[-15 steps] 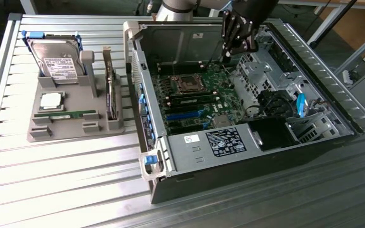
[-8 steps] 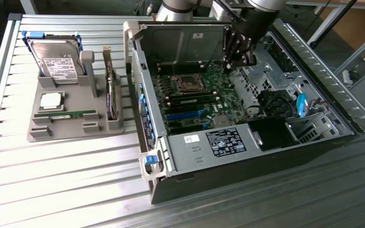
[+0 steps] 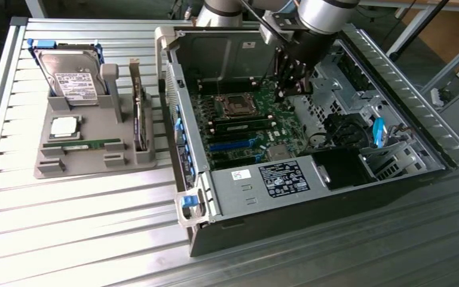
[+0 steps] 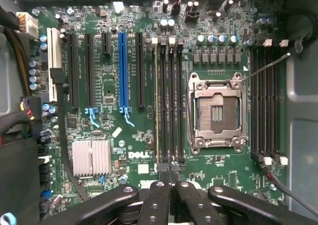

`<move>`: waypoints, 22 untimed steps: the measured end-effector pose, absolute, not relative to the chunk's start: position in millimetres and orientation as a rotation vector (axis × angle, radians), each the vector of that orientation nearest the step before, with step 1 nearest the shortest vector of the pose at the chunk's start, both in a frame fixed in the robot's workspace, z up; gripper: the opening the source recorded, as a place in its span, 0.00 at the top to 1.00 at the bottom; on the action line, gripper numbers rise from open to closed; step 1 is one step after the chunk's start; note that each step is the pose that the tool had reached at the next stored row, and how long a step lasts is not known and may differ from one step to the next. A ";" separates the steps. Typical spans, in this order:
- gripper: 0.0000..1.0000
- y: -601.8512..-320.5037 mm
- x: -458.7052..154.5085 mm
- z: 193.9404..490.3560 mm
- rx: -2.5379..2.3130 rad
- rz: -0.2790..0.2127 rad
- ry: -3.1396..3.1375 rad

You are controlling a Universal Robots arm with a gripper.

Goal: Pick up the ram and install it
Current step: 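Press down the ram until it locks into place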

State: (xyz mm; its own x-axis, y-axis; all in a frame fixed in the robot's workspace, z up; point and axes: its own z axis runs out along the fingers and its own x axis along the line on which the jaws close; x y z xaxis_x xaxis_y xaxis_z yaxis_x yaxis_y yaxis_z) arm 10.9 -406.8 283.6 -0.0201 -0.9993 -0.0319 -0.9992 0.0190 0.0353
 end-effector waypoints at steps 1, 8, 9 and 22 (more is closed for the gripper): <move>0.91 -407.2 10.8 278.5 2.197 -0.075 -2.241; 0.91 -410.3 10.8 246.0 2.198 -0.075 -2.241; 0.91 -410.3 10.9 239.6 2.198 -0.075 -2.241; 0.91 -410.3 10.8 241.5 2.199 -0.071 -2.243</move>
State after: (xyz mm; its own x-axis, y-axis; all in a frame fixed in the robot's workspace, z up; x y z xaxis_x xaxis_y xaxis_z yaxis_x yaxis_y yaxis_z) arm 10.8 -410.3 241.5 -0.0201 -0.9993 -0.0320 -0.9993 0.0190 0.0321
